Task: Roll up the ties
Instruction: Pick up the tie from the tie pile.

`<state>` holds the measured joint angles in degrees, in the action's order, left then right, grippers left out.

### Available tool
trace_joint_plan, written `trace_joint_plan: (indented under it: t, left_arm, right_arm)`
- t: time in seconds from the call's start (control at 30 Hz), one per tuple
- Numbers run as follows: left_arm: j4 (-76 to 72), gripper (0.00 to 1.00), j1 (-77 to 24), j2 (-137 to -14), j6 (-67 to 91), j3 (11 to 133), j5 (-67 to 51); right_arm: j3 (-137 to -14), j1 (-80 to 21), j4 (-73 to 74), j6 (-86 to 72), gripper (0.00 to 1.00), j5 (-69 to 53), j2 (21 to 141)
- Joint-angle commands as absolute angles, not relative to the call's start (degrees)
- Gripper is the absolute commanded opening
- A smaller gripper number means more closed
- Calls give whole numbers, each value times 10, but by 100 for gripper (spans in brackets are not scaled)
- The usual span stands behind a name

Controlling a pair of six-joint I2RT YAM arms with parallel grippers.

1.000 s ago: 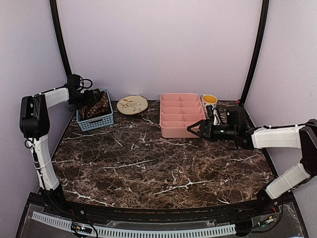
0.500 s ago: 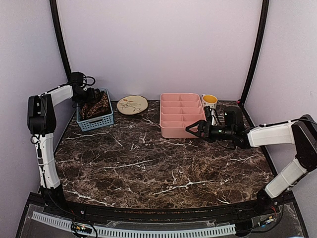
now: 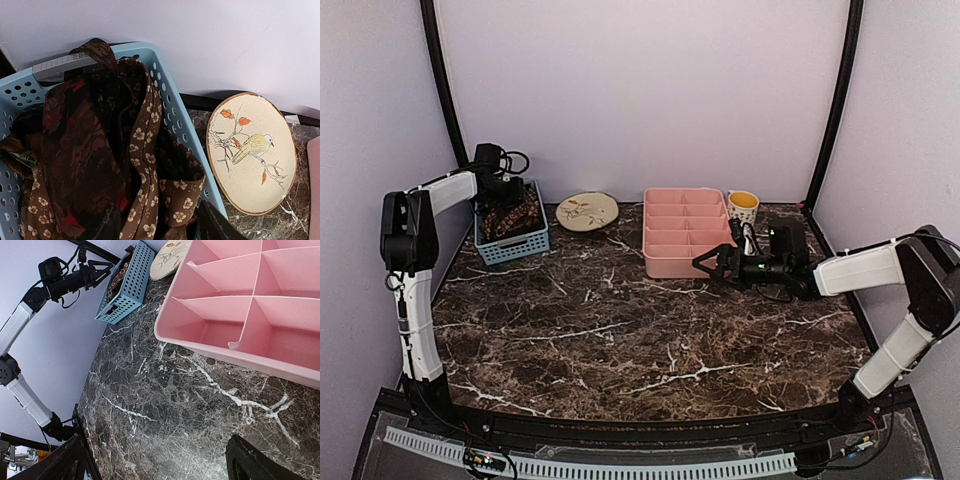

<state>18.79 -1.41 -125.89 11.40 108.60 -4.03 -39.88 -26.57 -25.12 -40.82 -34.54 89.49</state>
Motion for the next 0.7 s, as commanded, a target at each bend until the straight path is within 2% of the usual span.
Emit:
trace_joint_plan:
  t: [0.0, 0.5, 0.67]
  left_arm:
    - [198, 55, -7, -1266, 102, 1094, -56]
    - [209, 56, -5, -1304, 102, 1103, -71]
    - [191, 44, -8, -1286, 99, 1082, -87]
  right_arm:
    - [-412, -260, -284, -410, 97, -357, 901]
    - [-403, -253, -304, -422, 97, -367, 905]
    - [-403, -253, -311, -428, 97, -370, 907]
